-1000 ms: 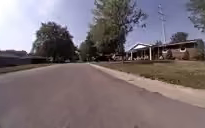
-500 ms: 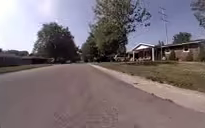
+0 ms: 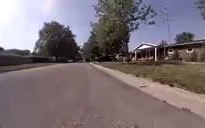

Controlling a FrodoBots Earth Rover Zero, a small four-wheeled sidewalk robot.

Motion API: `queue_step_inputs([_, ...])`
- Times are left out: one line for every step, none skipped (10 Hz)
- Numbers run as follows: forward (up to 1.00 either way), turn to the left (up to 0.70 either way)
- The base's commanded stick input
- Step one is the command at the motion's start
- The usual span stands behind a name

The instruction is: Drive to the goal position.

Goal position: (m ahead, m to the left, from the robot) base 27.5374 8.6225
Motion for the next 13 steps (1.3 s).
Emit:
queue_step_inputs([0.69,0.03])
queue_step_inputs([0.69,0.03])
queue_step_inputs([0.69,0.03])
queue_step_inputs([0.69,0.03])
queue_step_inputs([0.69,0.03])
queue_step_inputs([0.69,0.03])
queue_step_inputs([0.69,0.03])
queue_step_inputs([0.69,0.03])
queue_step_inputs([0.69,0.03])
queue_step_inputs([0.69,0.03])
queue_step_inputs([0.69,0.03])
queue_step_inputs([0.69,0.03])
queue_step_inputs([0.69,0.03])
